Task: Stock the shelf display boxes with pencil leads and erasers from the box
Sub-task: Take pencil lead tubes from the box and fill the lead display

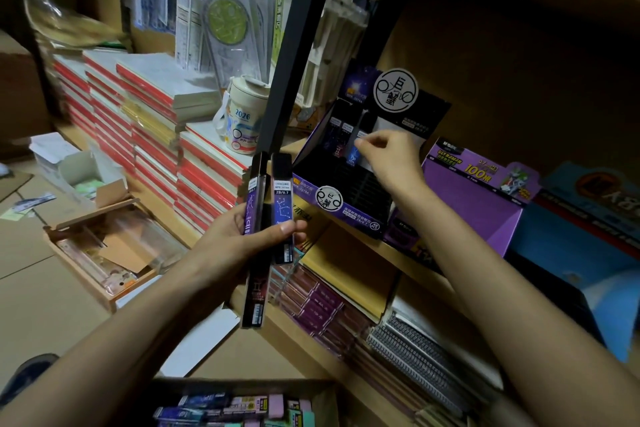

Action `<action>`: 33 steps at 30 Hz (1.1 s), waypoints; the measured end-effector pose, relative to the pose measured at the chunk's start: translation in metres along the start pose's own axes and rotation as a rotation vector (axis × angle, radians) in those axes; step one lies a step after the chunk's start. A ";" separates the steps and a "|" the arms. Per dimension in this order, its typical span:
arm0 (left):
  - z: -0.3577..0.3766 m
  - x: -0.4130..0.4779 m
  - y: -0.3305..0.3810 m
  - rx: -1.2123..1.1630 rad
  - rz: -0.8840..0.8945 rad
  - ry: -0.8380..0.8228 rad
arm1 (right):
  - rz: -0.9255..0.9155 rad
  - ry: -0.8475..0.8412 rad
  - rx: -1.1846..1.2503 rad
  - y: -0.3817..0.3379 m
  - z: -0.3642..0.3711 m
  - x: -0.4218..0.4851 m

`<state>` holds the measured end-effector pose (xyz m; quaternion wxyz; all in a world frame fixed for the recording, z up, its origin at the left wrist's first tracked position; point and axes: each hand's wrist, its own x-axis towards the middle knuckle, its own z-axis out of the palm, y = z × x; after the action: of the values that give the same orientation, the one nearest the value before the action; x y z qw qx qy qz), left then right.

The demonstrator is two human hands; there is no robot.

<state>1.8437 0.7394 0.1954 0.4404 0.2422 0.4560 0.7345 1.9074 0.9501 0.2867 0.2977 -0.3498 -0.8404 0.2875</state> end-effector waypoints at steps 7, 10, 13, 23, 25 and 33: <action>0.011 -0.005 -0.006 0.049 0.009 -0.084 | 0.117 -0.502 0.453 -0.023 0.012 -0.096; 0.012 -0.006 -0.008 0.047 0.008 -0.107 | 0.173 -0.476 0.546 -0.023 0.019 -0.106; 0.013 -0.007 -0.007 0.030 0.018 -0.077 | 0.302 -0.377 0.710 -0.018 0.021 -0.098; 0.006 -0.003 -0.007 0.049 0.093 0.078 | 0.133 0.077 0.528 -0.013 -0.030 -0.018; 0.006 -0.004 -0.006 0.110 0.116 0.064 | 0.090 0.097 0.429 -0.011 -0.031 0.002; 0.007 -0.003 -0.005 0.171 0.174 0.148 | 0.053 0.195 0.233 0.012 -0.006 0.037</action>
<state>1.8530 0.7409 0.1945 0.3181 0.2626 0.5252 0.7443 1.8955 0.9866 0.2934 0.4087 -0.3614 -0.7589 0.3556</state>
